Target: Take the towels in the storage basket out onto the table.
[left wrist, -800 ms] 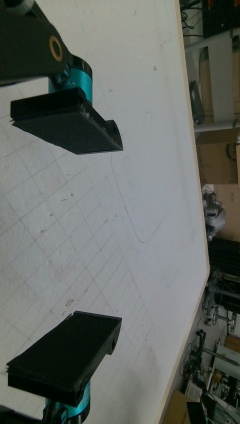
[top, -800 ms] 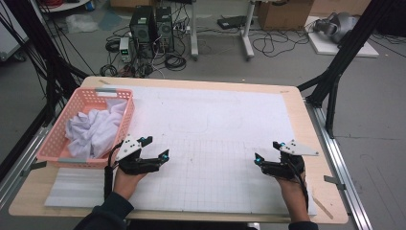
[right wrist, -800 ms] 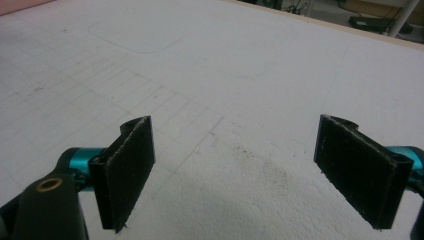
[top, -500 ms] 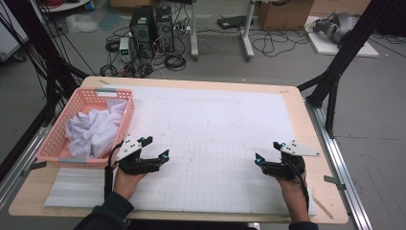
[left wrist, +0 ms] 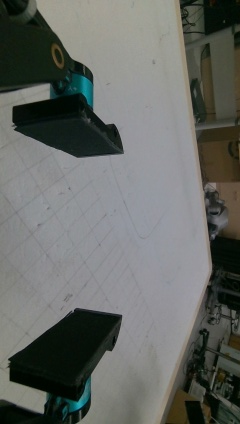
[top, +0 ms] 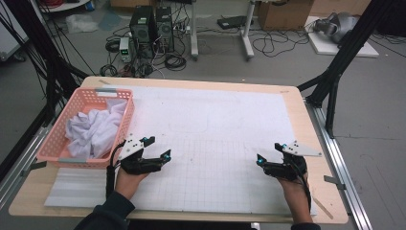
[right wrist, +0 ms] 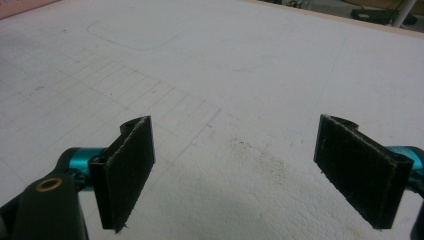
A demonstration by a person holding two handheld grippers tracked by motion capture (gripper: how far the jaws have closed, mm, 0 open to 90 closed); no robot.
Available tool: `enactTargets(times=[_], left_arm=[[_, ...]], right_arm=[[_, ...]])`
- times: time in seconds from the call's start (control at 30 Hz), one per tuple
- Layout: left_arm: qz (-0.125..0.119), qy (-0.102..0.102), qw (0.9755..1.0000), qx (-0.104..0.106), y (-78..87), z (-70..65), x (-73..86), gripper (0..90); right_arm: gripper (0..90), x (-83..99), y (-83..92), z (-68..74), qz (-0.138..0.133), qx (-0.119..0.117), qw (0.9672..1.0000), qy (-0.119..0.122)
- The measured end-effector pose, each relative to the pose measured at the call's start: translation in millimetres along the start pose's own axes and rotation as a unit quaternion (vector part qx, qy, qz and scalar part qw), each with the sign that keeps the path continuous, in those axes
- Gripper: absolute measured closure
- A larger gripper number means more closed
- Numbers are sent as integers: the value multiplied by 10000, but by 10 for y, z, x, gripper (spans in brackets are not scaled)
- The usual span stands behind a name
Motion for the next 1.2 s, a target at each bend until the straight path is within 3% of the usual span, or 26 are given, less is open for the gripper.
enactTargets(times=[0.13,0.3,0.43,0.5,0.53,0.57,0.6,0.67,0.7,0.77,0.8,0.83,0.9,0.93,0.97,1.07,1.13,1.17,1.2], left_arm=[[6,26,10000,12,22,-7,-13,201],[-95,80,9999,51,76,-29,-136,197],[-210,69,9997,40,162,7,-319,183],[-346,80,9993,-70,271,94,-501,183],[-346,80,9993,-70,271,94,-501,183],[-471,100,9988,-127,365,177,-636,183],[-471,100,9988,-127,365,177,-636,182],[-540,20,9980,-340,496,369,-810,181],[-540,20,9980,-340,496,369,-810,180],[-527,-6,9972,-521,584,533,-914,181],[-533,-21,9961,-704,669,716,-1010,180],[-533,-21,9961,-704,669,716,-1010,180],[-444,-32,9953,-864,731,899,-1072,180],[-333,-5,9945,-995,766,1079,-1103,180],[-333,-5,9945,-995,766,1079,-1103,180],[-155,76,9917,-1272,784,1344,-1078,179],[53,211,9892,-1450,771,1532,-970,179],[53,211,9892,-1450,771,1532,-970,179],[229,241,9880,-1510,744,1607,-868,179]], right_arm=[[152,-9,19,4,-22,72,9999,93],[152,-20,7,4,-30,73,9998,170],[152,-21,2,5,-37,56,9998,172],[152,-23,7,6,-51,55,9999,148],[152,-22,13,0,-53,72,9998,155],[152,-22,21,-4,-59,80,9998,151],[152,-22,21,-4,-59,80,9998,151],[152,-22,46,-19,-90,111,9998,147],[152,-21,52,-14,-99,116,9998,100],[152,-17,57,-10,-87,103,9998,112],[152,-17,56,-10,-89,99,9998,136],[152,-16,55,-10,-90,98,9998,136],[152,-14,52,-10,-92,99,9998,120],[152,-13,51,-11,-91,102,9998,117],[152,-13,51,-11,-91,102,9998,117],[152,-11,54,-14,-85,114,9998,106],[152,-8,56,-15,-83,115,9998,116],[152,-4,59,-12,-75,119,9999,95],[152,-3,63,-14,-68,123,9999,97]])
Point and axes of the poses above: each handheld gripper's, and its own axes: y roughly backward along the jaws, x roughly out of its underside, z roughly to its left, the point moved 8 cm from there along -y, roughly forward along the jaws, and after that the axes turned 7 degrees about -x, right-handed, at the moved point
